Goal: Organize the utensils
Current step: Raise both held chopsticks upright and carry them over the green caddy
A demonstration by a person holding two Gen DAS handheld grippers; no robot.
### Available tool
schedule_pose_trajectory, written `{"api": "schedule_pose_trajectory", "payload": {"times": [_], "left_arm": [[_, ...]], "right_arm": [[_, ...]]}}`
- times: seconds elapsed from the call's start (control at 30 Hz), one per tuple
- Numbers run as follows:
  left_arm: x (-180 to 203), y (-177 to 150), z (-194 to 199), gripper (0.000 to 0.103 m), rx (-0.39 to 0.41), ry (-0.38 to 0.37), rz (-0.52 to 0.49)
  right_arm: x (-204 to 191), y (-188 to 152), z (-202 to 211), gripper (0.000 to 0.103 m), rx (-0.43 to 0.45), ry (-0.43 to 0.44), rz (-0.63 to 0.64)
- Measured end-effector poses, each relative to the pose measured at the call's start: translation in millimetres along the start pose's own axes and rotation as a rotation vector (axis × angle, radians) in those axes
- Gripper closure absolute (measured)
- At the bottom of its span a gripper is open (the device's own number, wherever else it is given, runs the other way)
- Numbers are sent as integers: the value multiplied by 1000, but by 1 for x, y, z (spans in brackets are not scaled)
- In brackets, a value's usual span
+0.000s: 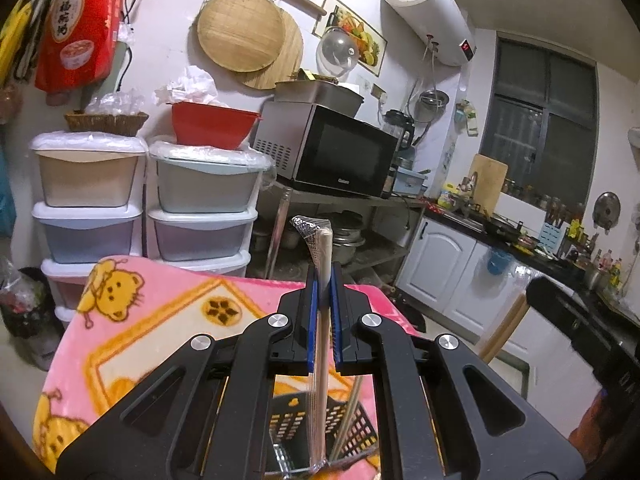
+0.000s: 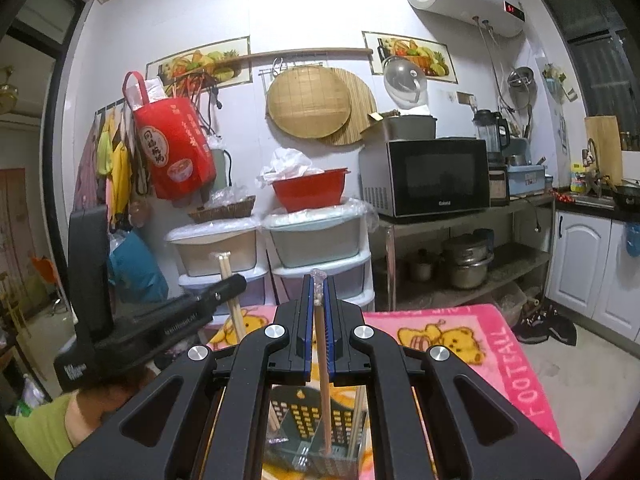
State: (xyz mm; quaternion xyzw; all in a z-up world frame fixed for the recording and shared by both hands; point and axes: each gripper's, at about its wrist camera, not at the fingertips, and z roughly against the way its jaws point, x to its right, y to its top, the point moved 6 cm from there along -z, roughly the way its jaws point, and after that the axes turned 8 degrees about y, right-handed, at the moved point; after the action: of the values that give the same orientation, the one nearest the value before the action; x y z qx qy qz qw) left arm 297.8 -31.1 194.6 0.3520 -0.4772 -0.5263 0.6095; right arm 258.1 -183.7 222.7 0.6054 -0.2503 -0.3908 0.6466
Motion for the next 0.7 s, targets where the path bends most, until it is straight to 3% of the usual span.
{"api": "schedule_pose_trajectory", "payload": {"times": [0.3, 0.7], "left_arm": [[2, -11, -14, 100, 24, 35, -32], [-4, -33, -35, 100, -1, 52, -49]], "right_arm": [[6, -2, -21, 98, 2, 8, -5], [27, -29, -43, 98, -18, -16, -49]]}}
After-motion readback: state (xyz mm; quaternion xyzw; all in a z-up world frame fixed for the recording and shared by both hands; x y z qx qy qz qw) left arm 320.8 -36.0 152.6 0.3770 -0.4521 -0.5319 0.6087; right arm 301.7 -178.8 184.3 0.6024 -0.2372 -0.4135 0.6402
